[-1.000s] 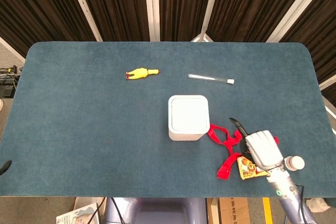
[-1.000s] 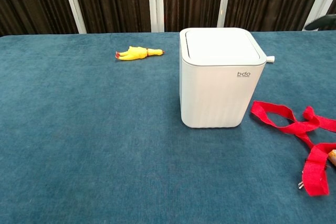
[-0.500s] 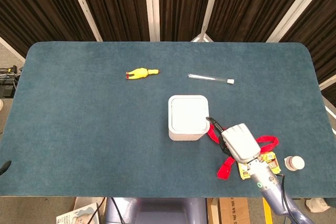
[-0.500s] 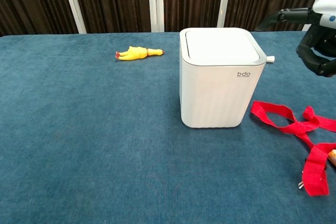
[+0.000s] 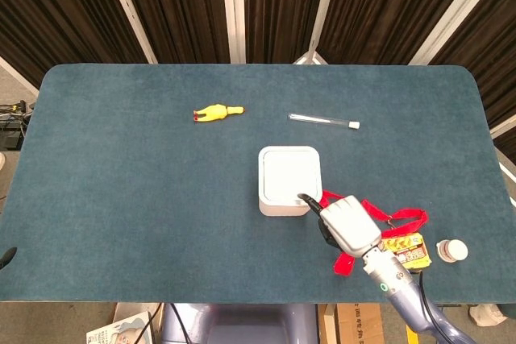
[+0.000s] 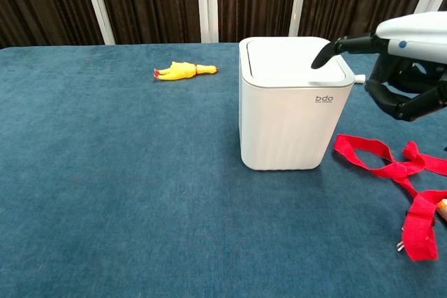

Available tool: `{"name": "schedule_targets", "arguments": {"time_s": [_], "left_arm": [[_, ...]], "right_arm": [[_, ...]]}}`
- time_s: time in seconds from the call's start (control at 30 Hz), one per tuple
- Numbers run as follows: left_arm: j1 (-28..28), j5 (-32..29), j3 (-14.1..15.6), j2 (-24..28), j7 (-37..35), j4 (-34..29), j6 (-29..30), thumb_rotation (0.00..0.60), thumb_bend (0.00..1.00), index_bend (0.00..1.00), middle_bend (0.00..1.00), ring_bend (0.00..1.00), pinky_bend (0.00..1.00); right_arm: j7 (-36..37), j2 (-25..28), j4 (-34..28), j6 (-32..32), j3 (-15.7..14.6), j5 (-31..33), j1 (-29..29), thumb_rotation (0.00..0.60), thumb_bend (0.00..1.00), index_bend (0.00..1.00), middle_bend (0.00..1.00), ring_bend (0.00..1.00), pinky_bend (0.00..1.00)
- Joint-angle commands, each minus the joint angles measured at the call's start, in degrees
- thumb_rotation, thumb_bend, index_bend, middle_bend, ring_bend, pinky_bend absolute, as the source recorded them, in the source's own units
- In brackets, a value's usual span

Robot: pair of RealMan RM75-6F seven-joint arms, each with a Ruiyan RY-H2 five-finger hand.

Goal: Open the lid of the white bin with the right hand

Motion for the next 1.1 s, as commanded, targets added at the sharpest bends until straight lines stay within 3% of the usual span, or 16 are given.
{"name": "schedule_targets", "arguments": {"time_s": [0.03, 0.37, 0.8, 0.93, 1.1], "left_arm": [[0.00, -0.04, 0.00, 0.02, -0.02, 0.00, -0.03, 0.600, 0.05, 0.08, 0.00, 0.00, 0.00], [0.07, -0.24, -0.09, 0.21, -0.48, 0.03, -0.01, 0.600, 0.05, 0.08, 0.00, 0.00, 0.00], [0.01, -0.12, -0.03, 0.16, -0.28, -0.01, -0.12, 0.600, 0.05, 0.08, 0.00, 0.00, 0.00], [0.04, -0.25, -0.04, 0.21, -0.32, -0.04, -0.15, 0.600, 0.05, 0.08, 0.00, 0.00, 0.00], [0.05, -0.54, -0.15, 0.32, -0.56, -0.05, -0.22, 0.600, 0.05, 0.08, 0.00, 0.00, 0.00]], "right_arm": [[-3.46, -0.24, -1.04, -0.91, 0.25, 3.20, 1.86, 0.600, 0.75, 0.19, 0.83, 0.88, 0.83], [-9.41, -1.54, -2.29, -0.07, 0.03, 11.39, 5.05, 0.600, 0.75, 0.19, 0.83, 0.88, 0.83], [-11.55, -1.03, -2.78, 1.30, -1.46, 15.25, 7.24, 0.600, 0.75, 0.19, 0.83, 0.88, 0.83], [-9.32, -0.37, -3.73, 3.82, -0.02, 14.61, 6.83, 0.600, 0.75, 0.19, 0.83, 0.88, 0.83], [-0.86, 2.58, -4.81, 10.14, 2.01, 10.94, 2.80, 0.600, 0.74, 0.19, 0.83, 0.87, 0.83]]}}
